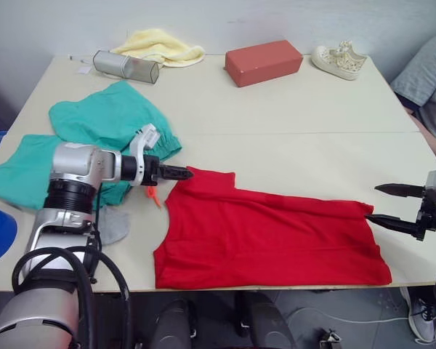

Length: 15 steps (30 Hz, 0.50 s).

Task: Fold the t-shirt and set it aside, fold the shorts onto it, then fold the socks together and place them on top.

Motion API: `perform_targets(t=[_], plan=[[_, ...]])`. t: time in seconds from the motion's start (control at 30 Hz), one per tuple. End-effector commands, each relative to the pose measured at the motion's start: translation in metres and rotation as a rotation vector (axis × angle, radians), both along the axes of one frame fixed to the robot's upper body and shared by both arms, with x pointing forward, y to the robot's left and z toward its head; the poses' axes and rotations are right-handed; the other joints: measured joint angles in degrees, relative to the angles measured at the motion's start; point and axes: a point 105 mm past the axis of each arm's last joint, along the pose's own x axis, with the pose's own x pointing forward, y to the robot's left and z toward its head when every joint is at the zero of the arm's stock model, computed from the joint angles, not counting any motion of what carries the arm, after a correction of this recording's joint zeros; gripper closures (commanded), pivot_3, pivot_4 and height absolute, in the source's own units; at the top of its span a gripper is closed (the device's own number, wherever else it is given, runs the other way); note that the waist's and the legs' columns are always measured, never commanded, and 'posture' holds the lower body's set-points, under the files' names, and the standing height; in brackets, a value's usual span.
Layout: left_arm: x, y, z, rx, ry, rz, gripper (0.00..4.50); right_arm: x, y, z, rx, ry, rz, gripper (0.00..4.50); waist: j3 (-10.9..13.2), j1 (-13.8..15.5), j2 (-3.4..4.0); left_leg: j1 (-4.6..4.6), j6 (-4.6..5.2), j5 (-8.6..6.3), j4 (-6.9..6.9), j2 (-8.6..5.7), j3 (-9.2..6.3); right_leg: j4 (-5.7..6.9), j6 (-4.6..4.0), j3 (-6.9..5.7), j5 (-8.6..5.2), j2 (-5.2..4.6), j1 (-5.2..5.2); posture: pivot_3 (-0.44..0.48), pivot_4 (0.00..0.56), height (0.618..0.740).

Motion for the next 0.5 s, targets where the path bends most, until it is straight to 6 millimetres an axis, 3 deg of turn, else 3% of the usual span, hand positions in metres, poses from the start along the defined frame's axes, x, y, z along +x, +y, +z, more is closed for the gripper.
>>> perform_targets(t=[0.03,0.43,0.5], plan=[[0.011,-0.007,0.011,-0.042,-0.005,0.036,0.0,0.002,0.007,0.007,0.013,-0.021,0.029,0.06,0.01,0.02,-0.01,0.0,0.0,0.0,0.02,0.0,0.01,0.01,0.0,-0.05,0.0,-0.01,0.0,0.0,0.15,0.74],[0.021,-0.027,-0.009,0.005,0.032,0.015,0.0,-0.002,0.017,0.008,0.031,-0.023,0.043,0.06,0.01,0.13,-0.01,0.06,-0.12,0.0,0.04,-0.01,0.0,0.06,0.0,-0.11,0.0,-0.08,0.02,0.0,0.15,0.74],[0.023,-0.028,-0.011,0.01,0.029,0.022,0.3,-0.005,0.021,0.011,0.041,-0.039,0.057,0.0,0.01,0.17,-0.01,0.07,-0.12,0.0,0.05,-0.04,-0.02,0.07,0.0,-0.12,0.0,-0.1,0.03,0.0,0.15,0.74]])
